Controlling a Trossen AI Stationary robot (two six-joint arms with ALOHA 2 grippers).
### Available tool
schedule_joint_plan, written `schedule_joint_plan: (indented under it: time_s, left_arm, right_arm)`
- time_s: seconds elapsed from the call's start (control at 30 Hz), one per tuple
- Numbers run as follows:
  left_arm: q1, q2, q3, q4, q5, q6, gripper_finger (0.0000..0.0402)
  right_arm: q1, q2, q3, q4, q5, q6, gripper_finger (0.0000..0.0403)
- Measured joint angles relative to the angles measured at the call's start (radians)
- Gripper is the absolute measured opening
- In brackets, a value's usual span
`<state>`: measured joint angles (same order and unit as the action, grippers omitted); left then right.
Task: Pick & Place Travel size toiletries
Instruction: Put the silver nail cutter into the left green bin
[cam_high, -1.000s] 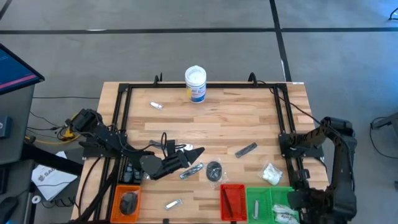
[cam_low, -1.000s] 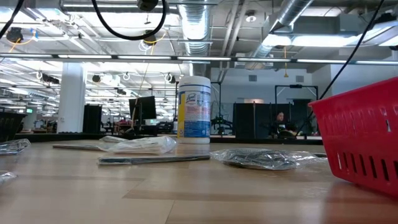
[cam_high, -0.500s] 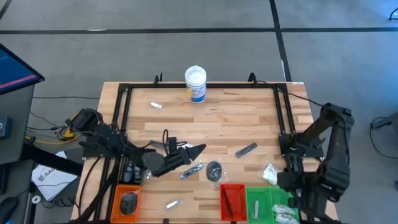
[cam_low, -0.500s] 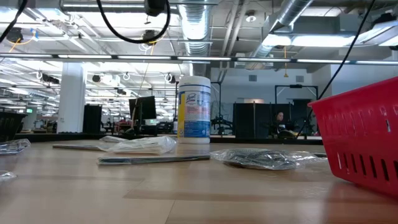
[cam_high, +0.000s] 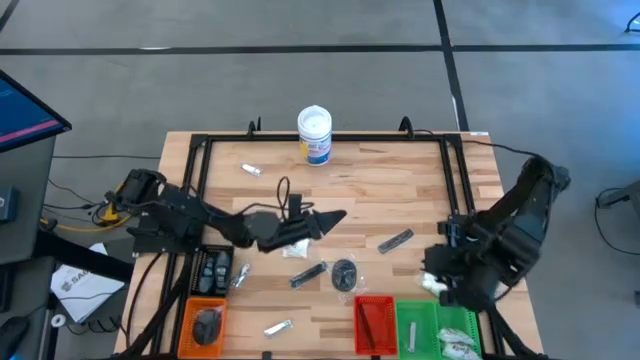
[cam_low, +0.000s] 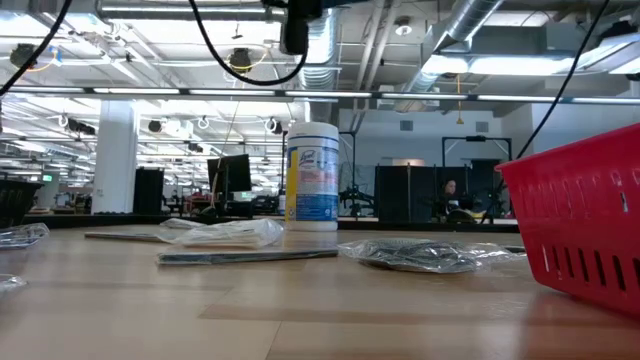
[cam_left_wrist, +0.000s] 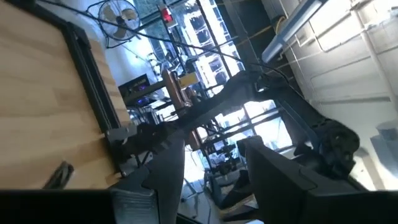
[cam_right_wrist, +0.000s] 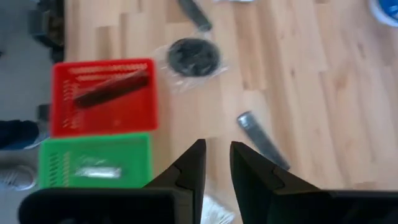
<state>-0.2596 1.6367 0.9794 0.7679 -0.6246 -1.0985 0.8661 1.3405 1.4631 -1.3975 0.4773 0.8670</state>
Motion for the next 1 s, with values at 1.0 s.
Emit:
schedule_joint_plan:
  time_s: [1.0]
  left_arm:
    - [0.462, -0.395, 0.0, -0.928, 0.476, 0.339, 0.0163]
  right_arm:
    - [-0.578, 0.003, 0.0, 0.332, -0.101, -0.328, 0.0065]
